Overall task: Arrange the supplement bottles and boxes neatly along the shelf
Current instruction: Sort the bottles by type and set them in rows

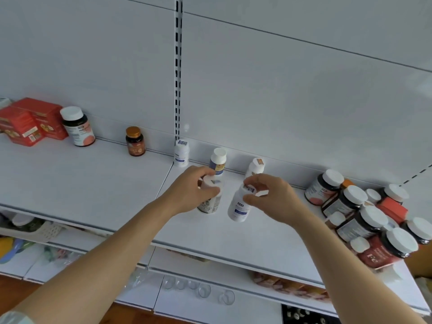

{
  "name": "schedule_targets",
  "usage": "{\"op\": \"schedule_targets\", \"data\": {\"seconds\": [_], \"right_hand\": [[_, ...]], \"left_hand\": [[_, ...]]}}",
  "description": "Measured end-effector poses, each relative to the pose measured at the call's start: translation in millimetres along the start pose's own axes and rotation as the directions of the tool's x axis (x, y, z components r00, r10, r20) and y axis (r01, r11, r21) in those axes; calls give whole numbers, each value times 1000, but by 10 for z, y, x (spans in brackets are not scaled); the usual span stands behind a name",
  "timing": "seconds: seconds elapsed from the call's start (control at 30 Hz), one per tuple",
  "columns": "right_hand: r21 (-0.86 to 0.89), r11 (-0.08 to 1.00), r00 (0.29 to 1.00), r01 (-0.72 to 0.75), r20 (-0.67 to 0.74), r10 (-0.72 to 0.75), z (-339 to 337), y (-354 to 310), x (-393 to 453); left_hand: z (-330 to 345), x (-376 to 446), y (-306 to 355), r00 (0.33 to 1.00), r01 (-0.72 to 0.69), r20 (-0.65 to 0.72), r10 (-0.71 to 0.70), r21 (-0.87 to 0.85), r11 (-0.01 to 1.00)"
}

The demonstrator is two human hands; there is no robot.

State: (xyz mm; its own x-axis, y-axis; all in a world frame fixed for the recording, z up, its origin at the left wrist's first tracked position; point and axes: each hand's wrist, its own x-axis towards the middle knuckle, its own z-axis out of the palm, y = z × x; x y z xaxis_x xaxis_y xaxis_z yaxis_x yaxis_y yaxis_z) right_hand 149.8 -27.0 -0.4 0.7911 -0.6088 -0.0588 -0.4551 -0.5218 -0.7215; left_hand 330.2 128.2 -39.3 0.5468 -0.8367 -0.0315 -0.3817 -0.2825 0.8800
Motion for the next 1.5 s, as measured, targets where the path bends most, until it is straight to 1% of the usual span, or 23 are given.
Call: {"op": "schedule_targets", "data": {"seconds": [0.13, 0.27, 0.43, 0.6, 0.67, 0.77, 0.87, 1.0, 1.27, 1.5], "right_hand": [[-45, 999, 999, 30, -23, -31, 128, -38, 145], [-94, 984, 985, 151, -65, -157, 262, -114, 432], [-168, 921, 923, 351, -107, -371, 454, -312, 823], [-338, 831, 856, 441, -120, -503, 710, -435, 1207], [-369, 817, 848, 442, -124, -515, 804, -442, 1343], [-407, 817, 868, 409, -103, -486, 917, -484, 1498], [-469, 777, 846, 419, -109, -522, 1017, -502, 1587], [-531, 752, 836, 391, -136, -531, 1122, -505, 1640], [-573, 761, 861, 306, -174, -477, 1266, -405, 1636], [-613, 734, 869, 292, -150, -471, 1292, -375, 1630]], "left_hand": [[-104, 19, -157, 1000, -7, 1, 7, 55, 998], [-269, 108, -286, 997, -12, -80, 21, 109, 994], [-594, 155, -400, 979, -22, -196, 61, 194, 981], [-931, 192, -566, 953, 44, -301, 22, 209, 977], [-1005, 227, -628, 948, 56, -317, 15, 214, 975], [-1100, 323, -688, 952, 39, -304, 27, 206, 978], [-1181, 441, -732, 962, -14, -261, 73, 222, 975], [-1308, 594, -821, 974, -59, -201, 102, 209, 976], [-1399, 758, -980, 979, -150, -111, 173, 191, 970], [-1451, 757, -1034, 976, -176, -95, 195, 175, 969]]}}
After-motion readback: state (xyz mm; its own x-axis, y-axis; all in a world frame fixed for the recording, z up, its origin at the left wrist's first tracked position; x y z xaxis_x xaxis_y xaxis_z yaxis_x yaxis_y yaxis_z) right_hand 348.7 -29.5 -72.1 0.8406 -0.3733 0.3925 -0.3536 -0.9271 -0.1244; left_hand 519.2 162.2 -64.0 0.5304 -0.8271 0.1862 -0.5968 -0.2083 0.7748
